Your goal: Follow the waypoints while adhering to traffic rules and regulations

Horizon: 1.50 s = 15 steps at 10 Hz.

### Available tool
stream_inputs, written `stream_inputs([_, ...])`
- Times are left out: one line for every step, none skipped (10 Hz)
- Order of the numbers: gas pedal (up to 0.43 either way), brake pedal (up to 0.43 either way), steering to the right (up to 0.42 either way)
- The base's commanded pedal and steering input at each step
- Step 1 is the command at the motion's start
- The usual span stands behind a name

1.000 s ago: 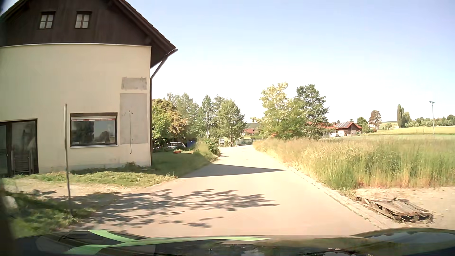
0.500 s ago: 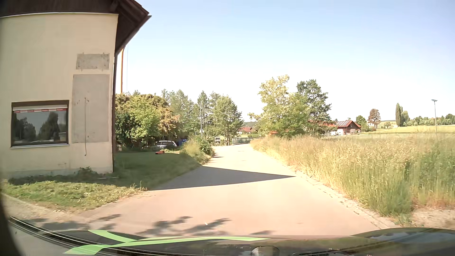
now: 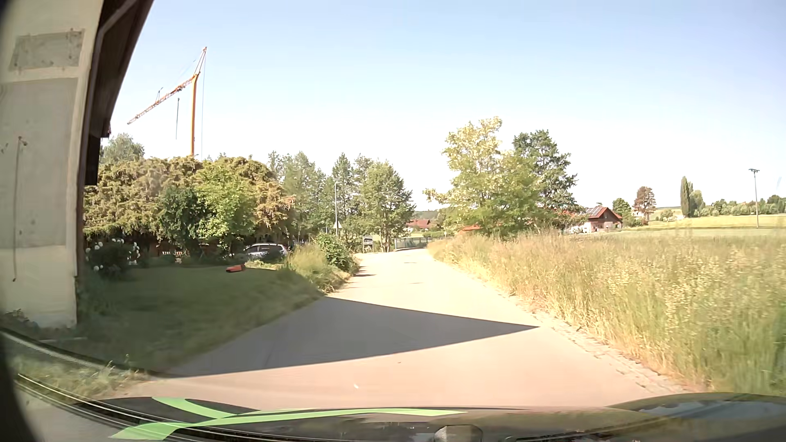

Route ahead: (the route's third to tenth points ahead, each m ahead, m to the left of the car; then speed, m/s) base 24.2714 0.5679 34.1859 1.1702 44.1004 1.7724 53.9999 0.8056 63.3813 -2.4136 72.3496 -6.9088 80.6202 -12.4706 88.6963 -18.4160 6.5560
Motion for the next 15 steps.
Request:
stream_inputs([0.047,0.0,0.012])
stream_inputs([0.047,0.0,0.012])
stream_inputs([0.047,0.0,0.012])
stream_inputs([0.047,0.0,0.011])
stream_inputs([0.047,0.0,0.007])
stream_inputs([0.047,0.0,0.002])
stream_inputs([0.047,0.0,0.0])
stream_inputs([0.047,0.0,0.0])
stream_inputs([0.047,0.0,0.0])
stream_inputs([0.047,0.0,0.0])
stream_inputs([0.047,0.0,0.0])
stream_inputs([0.047,0.0,-0.001])
stream_inputs([0.047,0.0,-0.004])
stream_inputs([0.047,0.0,-0.007])
stream_inputs([0.047,0.0,-0.01])
